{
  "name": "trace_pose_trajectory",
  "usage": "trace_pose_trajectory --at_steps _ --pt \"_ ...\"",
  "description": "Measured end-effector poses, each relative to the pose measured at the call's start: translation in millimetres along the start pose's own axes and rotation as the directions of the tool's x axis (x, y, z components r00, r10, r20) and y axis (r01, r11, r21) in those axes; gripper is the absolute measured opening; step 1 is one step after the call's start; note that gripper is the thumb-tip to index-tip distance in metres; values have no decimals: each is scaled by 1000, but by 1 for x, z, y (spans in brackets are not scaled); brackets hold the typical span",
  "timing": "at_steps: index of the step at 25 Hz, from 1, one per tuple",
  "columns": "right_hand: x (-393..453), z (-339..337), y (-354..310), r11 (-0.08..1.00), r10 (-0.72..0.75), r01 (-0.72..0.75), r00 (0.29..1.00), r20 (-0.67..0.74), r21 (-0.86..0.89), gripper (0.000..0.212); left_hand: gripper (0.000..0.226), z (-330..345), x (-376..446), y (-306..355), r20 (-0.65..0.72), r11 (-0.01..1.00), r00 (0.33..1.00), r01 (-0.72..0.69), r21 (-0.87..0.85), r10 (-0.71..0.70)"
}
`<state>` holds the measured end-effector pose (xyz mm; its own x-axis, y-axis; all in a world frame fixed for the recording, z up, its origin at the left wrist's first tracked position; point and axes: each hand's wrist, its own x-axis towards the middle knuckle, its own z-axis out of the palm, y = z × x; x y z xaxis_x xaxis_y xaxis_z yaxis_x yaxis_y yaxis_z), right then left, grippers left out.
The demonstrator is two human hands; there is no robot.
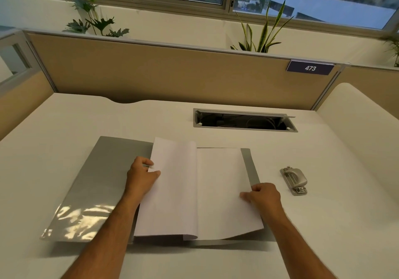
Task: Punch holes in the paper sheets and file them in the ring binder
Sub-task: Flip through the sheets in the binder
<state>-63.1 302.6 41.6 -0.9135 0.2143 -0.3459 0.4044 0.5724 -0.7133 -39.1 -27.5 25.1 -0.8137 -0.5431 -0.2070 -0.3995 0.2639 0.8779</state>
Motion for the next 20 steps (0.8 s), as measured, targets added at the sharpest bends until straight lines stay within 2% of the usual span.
trace_pose_trajectory --at_steps 2,5,7,8,11,13,16,20 --pt "-10 -4 -17 996 -67 66 998 12 57 22 13 0 1 5 16 999 999 -46 -6 46" --pt "-29 -2 -48 975 -183 169 979 85 145 13 17 2 -2 15 71 992 997 -12 -126 21" --pt "-45 6 -68 950 -279 254 952 125 184 15 7 5 -8 26 87 970 996 34 -241 -14" --pt "-51 13 -76 933 -321 283 934 159 221 17 10 6 -11 32 101 955 994 59 -291 -31" --pt "-68 42 -88 902 -408 327 861 303 282 37 43 9 -18 46 147 937 988 103 -334 -57" --pt "-75 59 -89 904 -419 345 834 361 252 47 47 10 -20 49 145 942 988 95 -322 -50" --pt "-82 72 -88 904 -428 386 813 396 185 47 38 8 -17 42 137 967 991 33 -253 2" --pt "-80 74 -82 902 -428 370 835 345 224 47 61 1 -14 31 113 972 994 40 -231 -14"
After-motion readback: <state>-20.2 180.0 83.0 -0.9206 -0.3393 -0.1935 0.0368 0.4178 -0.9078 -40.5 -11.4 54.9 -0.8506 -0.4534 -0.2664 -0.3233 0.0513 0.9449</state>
